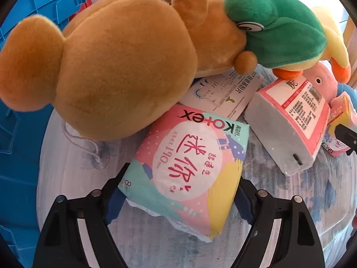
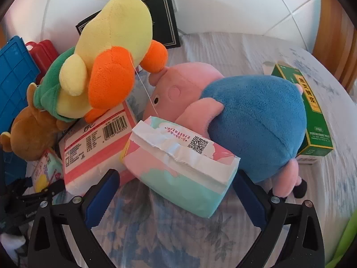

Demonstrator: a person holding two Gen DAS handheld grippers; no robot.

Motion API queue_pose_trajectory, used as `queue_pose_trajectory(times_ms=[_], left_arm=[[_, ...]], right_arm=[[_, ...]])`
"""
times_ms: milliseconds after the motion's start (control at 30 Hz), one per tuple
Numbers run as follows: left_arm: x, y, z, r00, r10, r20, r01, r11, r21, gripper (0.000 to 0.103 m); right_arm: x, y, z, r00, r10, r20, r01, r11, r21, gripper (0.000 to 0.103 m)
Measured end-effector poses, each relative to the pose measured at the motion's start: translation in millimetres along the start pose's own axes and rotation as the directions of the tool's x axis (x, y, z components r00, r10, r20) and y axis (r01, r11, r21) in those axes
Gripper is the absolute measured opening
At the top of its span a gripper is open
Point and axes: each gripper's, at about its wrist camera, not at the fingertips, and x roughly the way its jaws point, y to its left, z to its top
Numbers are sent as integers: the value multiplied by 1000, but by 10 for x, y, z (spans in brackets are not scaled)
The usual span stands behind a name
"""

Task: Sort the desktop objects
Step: 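Grasp the Kotex pad pack with the left tool while the right tool grasps the pink-teal tissue pack, then carry both packs over the blue crate and open both tools to drop them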

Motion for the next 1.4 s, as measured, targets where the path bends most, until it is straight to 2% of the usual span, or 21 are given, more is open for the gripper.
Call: queue_pose_trajectory(times_ms=[33, 67, 100, 167, 233, 600, 800, 867, 1000, 1200, 1333, 1400], left_arm=[[-24, -9, -11, 1000, -3, 3, 3, 1000, 2, 82], [-60, -19, -23, 1000, -6, 10, 6, 1000, 3, 80], [-89, -28, -33, 1000, -10, 17, 10, 1000, 5, 77], [-166, -67, -67, 999, -14, 32, 14, 1000, 17, 74], [-247, -108, -118, 999, -4, 43, 2, 1000, 26, 73], [-918, -198, -617, 994, -40, 101, 36, 998, 43, 70], [-1231, -124, -659, 990, -44, 136, 37, 998, 59, 70], [-1215, -192, -606, 987, -46, 155, 37, 997, 65, 70], [-1343, -269, -723, 977, -40, 208, 25, 997, 74, 70], [-1853, -284, -798, 947, -31, 319, 5, 997, 83, 70], [-2310, -235, -854, 909, -9, 417, -28, 996, 82, 70], [-2578, -165, -890, 880, 7, 475, -47, 996, 73, 70]], right_arm=[[1, 1, 0, 1000, -4, -1, 4, 1000, 2, 92], [-6, -4, -7, 1000, -13, 0, 13, 1000, 5, 79], [-13, -19, -12, 1000, -29, 2, 29, 1000, 11, 74], [-27, -45, -9, 1000, -24, 2, 24, 999, 28, 71], [-67, -67, -28, 1000, -25, 6, 24, 999, 35, 70], [-538, -147, -328, 999, -17, 38, 16, 1000, 23, 70], [-793, -108, -498, 998, -3, 66, 3, 1000, -8, 69], [-890, -74, -538, 997, 6, 82, -4, 1000, -23, 69], [-1106, 22, -606, 993, 21, 114, -16, 999, -50, 69], [-1482, 188, -666, 983, 51, 177, -34, 994, -99, 69], [-1788, 392, -686, 969, 86, 234, -52, 988, -147, 69], [-1957, 538, -685, 958, 109, 266, -64, 983, -173, 69]])
